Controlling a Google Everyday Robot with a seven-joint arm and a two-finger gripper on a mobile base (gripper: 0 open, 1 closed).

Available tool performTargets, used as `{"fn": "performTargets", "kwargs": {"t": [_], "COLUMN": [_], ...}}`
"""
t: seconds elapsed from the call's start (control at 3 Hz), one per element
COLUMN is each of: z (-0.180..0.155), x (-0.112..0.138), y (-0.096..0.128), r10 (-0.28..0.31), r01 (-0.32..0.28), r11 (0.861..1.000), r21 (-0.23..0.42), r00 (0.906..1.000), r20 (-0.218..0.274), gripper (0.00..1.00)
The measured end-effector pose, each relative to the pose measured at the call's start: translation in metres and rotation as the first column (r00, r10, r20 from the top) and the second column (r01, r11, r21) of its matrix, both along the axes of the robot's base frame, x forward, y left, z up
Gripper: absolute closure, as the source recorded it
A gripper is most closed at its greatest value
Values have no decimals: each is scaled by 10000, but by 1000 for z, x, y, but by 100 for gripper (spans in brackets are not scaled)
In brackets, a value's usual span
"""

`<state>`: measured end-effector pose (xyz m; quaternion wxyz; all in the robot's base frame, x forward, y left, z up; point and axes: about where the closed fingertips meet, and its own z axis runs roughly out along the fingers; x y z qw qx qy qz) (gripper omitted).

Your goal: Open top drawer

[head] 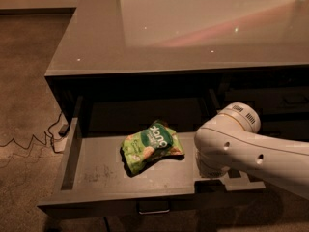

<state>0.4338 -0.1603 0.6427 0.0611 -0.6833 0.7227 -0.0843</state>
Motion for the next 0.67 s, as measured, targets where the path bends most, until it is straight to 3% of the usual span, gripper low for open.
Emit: {"fn": "performTargets", "kwargs": {"t": [0.67], "z": [0], "x": [0], "y": [0], "r10": [0], "r01": [0], "r11": [10000], "r21": [0], "r00": [10000], "r20": [0], "gripper": [36]}}
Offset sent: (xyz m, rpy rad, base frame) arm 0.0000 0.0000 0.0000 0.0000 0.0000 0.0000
